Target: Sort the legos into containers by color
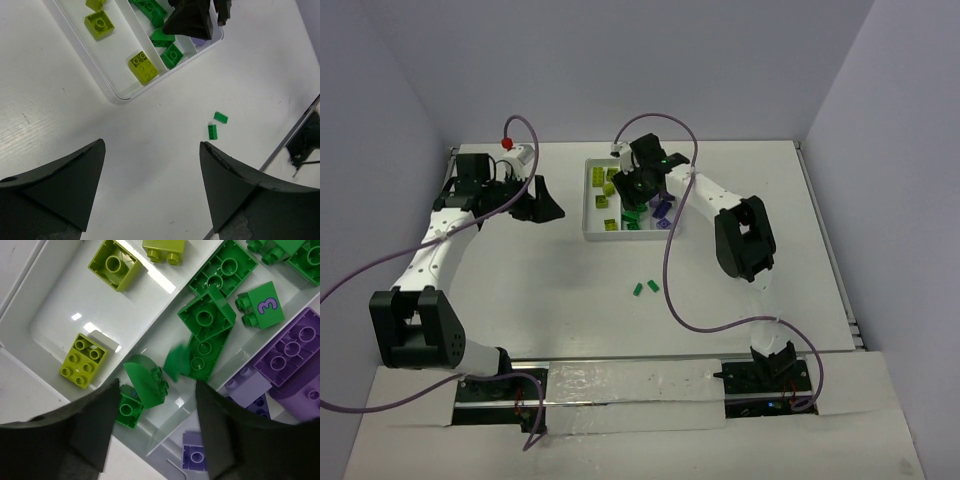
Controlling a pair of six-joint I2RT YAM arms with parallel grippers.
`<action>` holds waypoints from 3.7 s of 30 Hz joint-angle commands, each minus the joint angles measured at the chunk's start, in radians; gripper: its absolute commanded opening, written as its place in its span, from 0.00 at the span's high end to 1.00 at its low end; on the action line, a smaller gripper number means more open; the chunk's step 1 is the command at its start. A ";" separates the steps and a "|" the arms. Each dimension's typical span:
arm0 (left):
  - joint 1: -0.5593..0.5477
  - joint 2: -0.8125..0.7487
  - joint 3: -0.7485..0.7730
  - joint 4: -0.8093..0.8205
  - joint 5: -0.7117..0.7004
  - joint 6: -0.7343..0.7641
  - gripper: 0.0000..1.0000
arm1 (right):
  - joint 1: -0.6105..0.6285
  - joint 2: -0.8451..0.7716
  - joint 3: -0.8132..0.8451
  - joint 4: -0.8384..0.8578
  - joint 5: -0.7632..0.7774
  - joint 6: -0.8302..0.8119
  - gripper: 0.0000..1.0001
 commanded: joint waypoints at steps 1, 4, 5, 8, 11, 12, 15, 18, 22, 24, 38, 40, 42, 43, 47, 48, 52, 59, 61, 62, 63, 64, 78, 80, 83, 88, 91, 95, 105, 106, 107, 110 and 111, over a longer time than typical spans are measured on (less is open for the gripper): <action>0.004 -0.043 -0.030 -0.040 0.039 0.201 0.15 | 0.006 -0.003 0.059 -0.007 0.003 0.008 0.28; 0.001 -0.052 -0.052 -0.058 0.047 0.268 0.15 | 0.007 -0.015 0.045 -0.013 -0.008 0.010 0.19; 0.000 -0.052 -0.051 -0.067 0.060 0.282 0.15 | 0.007 -0.024 0.038 -0.011 -0.014 0.011 0.16; -0.004 -0.060 -0.052 -0.084 0.110 0.329 0.15 | 0.006 -0.061 0.022 -0.011 -0.021 0.025 0.14; -0.033 -0.079 -0.065 -0.094 0.156 0.403 0.16 | -0.011 -0.138 -0.013 -0.012 -0.026 0.039 0.11; -0.063 -0.091 -0.077 -0.101 0.161 0.453 0.16 | -0.033 -0.187 -0.038 -0.013 -0.035 0.047 0.10; -0.142 -0.119 -0.131 -0.143 0.180 0.599 0.17 | -0.113 -0.296 -0.114 -0.025 -0.080 0.055 0.09; -0.252 -0.123 -0.179 -0.131 0.193 0.770 0.17 | -0.217 -0.432 -0.269 -0.025 -0.108 0.027 0.06; -0.417 -0.040 -0.148 -0.123 0.119 0.906 0.18 | -0.312 -0.576 -0.446 -0.031 -0.136 -0.015 0.02; -0.462 0.011 -0.113 -0.143 0.107 0.968 0.18 | -0.343 -0.629 -0.497 -0.041 -0.145 -0.027 0.01; -0.661 0.300 -0.027 -0.082 0.016 1.163 0.23 | -0.520 -0.855 -0.719 -0.113 -0.150 -0.098 0.00; -0.678 0.332 -0.015 -0.067 -0.006 1.156 0.24 | -0.562 -0.861 -0.726 -0.122 -0.165 -0.104 0.00; -0.693 0.361 -0.007 -0.044 -0.027 1.142 0.25 | -0.572 -0.865 -0.732 -0.122 -0.171 -0.111 0.00; -0.695 0.374 0.000 -0.037 -0.035 1.131 0.25 | -0.574 -0.865 -0.735 -0.123 -0.174 -0.112 0.00; -0.696 0.428 0.046 -0.048 -0.045 1.115 0.25 | -0.578 -0.865 -0.746 -0.120 -0.173 -0.122 0.00; -0.697 0.439 0.049 -0.042 -0.051 1.114 0.25 | -0.578 -0.862 -0.749 -0.116 -0.173 -0.124 0.00; -0.704 0.454 0.054 -0.033 -0.059 1.117 0.25 | -0.580 -0.855 -0.762 -0.113 -0.168 -0.129 0.00; -0.720 0.471 0.059 -0.045 -0.064 1.123 0.25 | -0.584 -0.846 -0.769 -0.106 -0.170 -0.134 0.00; -0.730 0.471 0.053 -0.042 -0.069 1.122 0.26 | -0.586 -0.842 -0.774 -0.101 -0.173 -0.129 0.00; -0.733 0.470 0.052 -0.040 -0.070 1.121 0.26 | -0.586 -0.841 -0.776 -0.099 -0.175 -0.128 0.00; -0.738 0.472 0.052 -0.041 -0.072 1.121 0.27 | -0.586 -0.840 -0.778 -0.096 -0.176 -0.126 0.00; -0.742 0.474 0.052 -0.042 -0.074 1.121 0.28 | -0.586 -0.839 -0.781 -0.094 -0.177 -0.124 0.00; -0.746 0.475 0.058 -0.057 -0.098 1.120 0.56 | -0.586 -0.839 -0.794 -0.077 -0.186 -0.111 0.00; -0.746 0.456 0.060 -0.060 -0.110 1.118 0.60 | -0.587 -0.841 -0.796 -0.076 -0.193 -0.110 0.00; -0.746 0.392 0.056 -0.044 -0.129 1.074 0.63 | -0.586 -0.846 -0.799 -0.075 -0.193 -0.110 0.00; -0.697 0.278 0.077 0.015 -0.106 0.868 0.71 | -0.586 -0.856 -0.809 -0.070 -0.195 -0.111 0.00; -0.607 0.285 0.143 0.021 -0.042 0.738 0.73 | -0.586 -0.862 -0.815 -0.073 -0.209 -0.111 0.00; -0.493 0.374 0.265 0.037 -0.052 0.605 0.72 | -0.585 -0.878 -0.817 -0.085 -0.243 -0.133 0.00; -0.419 0.642 0.584 0.026 -0.148 0.535 0.72 | -0.578 -0.893 -0.826 -0.099 -0.234 -0.173 0.00; -0.418 0.657 0.602 0.031 -0.149 0.535 0.72 | -0.577 -0.892 -0.825 -0.099 -0.234 -0.172 0.00; -0.418 0.681 0.631 0.034 -0.149 0.531 0.71 | -0.576 -0.889 -0.822 -0.099 -0.234 -0.170 0.00; -0.419 0.740 0.699 0.021 -0.151 0.521 0.70 | -0.574 -0.883 -0.816 -0.105 -0.233 -0.168 0.00; -0.419 0.740 0.700 0.015 -0.151 0.520 0.70 | -0.574 -0.882 -0.816 -0.107 -0.233 -0.168 0.00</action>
